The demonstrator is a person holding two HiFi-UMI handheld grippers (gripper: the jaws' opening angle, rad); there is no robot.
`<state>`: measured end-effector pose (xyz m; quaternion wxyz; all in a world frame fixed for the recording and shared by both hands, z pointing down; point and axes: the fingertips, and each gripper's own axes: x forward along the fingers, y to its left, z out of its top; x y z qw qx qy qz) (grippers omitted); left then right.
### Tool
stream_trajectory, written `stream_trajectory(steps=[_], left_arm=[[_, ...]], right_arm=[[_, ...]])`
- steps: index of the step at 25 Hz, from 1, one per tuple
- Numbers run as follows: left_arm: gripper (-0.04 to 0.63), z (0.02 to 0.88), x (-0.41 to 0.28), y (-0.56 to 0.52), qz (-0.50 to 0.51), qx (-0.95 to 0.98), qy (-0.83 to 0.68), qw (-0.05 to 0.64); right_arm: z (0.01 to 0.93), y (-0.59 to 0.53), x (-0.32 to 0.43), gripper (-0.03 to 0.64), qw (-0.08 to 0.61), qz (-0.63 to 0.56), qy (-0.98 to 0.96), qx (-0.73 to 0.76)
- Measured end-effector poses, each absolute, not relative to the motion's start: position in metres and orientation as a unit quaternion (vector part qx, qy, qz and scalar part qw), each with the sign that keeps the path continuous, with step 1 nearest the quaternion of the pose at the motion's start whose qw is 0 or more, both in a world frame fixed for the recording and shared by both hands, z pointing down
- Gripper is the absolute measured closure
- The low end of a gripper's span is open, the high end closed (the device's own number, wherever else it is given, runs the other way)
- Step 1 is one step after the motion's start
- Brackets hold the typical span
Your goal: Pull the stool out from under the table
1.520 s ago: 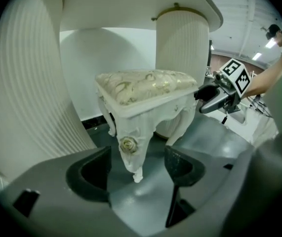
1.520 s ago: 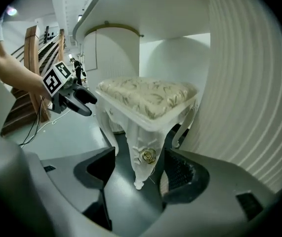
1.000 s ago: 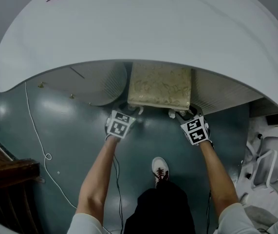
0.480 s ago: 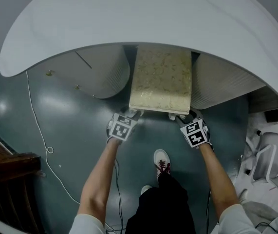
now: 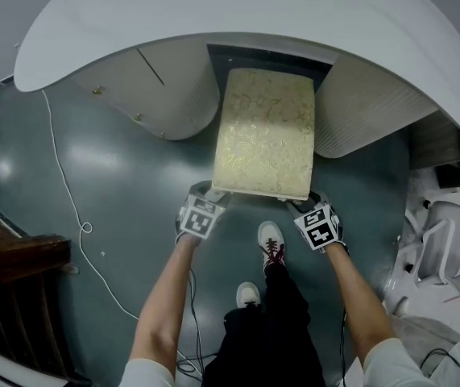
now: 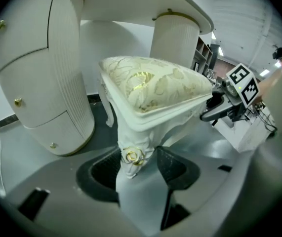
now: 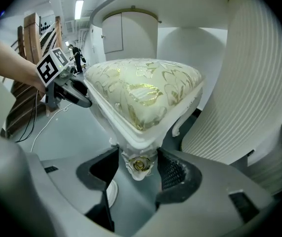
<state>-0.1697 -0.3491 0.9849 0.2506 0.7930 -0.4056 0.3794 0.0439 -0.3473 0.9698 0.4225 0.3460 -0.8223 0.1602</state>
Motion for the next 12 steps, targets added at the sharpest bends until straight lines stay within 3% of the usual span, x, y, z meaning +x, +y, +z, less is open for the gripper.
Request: stream_trajectory(steps=[12], left_arm=[[0.365, 0.982, -0.181, -0.246, 0.417, 0.764, -0.397, 0.29]], right_arm=[[0.969, -0.243, 0.033, 0.362, 0.447, 0.203, -0.814, 0.31]])
